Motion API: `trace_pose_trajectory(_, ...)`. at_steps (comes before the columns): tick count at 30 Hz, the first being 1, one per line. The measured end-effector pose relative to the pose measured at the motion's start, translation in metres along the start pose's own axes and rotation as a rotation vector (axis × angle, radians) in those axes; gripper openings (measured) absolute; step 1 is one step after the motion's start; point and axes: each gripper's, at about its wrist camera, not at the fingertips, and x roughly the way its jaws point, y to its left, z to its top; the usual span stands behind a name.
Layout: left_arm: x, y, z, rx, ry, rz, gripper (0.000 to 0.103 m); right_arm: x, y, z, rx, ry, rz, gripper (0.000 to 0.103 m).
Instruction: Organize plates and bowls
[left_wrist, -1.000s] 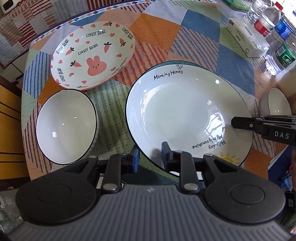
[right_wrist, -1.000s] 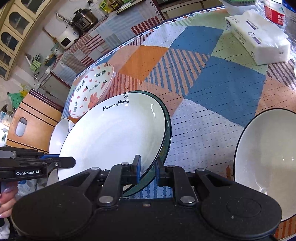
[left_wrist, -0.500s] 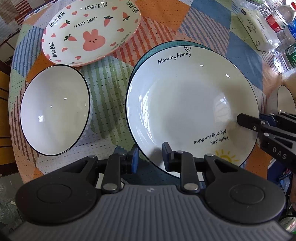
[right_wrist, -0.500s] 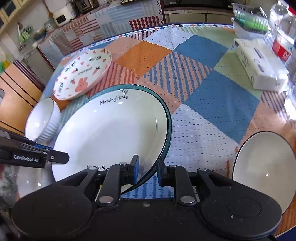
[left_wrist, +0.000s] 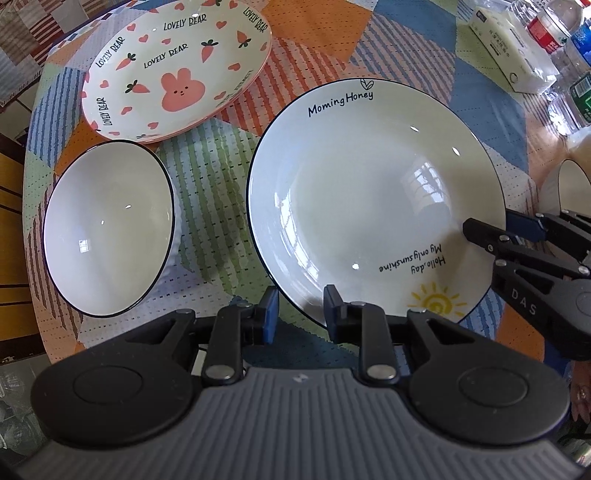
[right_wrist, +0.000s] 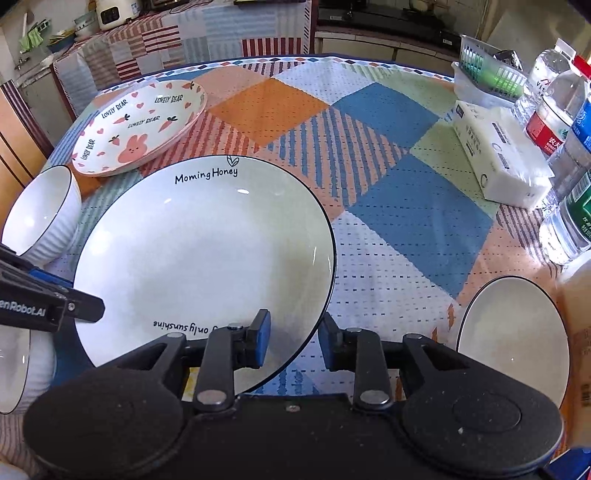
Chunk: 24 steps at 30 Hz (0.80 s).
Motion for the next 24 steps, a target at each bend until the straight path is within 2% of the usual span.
trace_pose_trajectory(8, -0.022, 0.0, -0.011, 0.039, -0.047, -0.004, 0.025, -0.012, 0.002, 0.004, -0.042, -0.024, -0.03, 0.033)
trace_pose_trajectory(14, -0.057, 0.005, -0.018, 0.067, -0.117, -0.011, 0.025, -0.054, 0.007, 0.018, -0.083, -0.094, 0.019, 0.033)
trace_pose_trajectory(17, -0.075, 0.01, -0.021, 0.091, -0.154, -0.017, 0.025, -0.076, 0.013, 0.022, -0.107, -0.134, 0.05, 0.04)
trace_pose_trajectory(18, -0.081, 0.011, -0.022, 0.102, -0.168, -0.013, 0.025, -0.083, 0.016, 0.023, -0.121, -0.155, 0.044, 0.046)
trace_pose_trajectory(22, -0.101, 0.02, -0.024, 0.129, -0.207, -0.001, 0.025, -0.103, 0.032, 0.026, -0.211, -0.221, 0.003, 0.051)
trace_pose_trajectory(24, -0.111, 0.024, -0.027, 0.143, -0.233, 0.017, 0.025, -0.11, 0.037, 0.029, -0.23, -0.237, 0.007, 0.057)
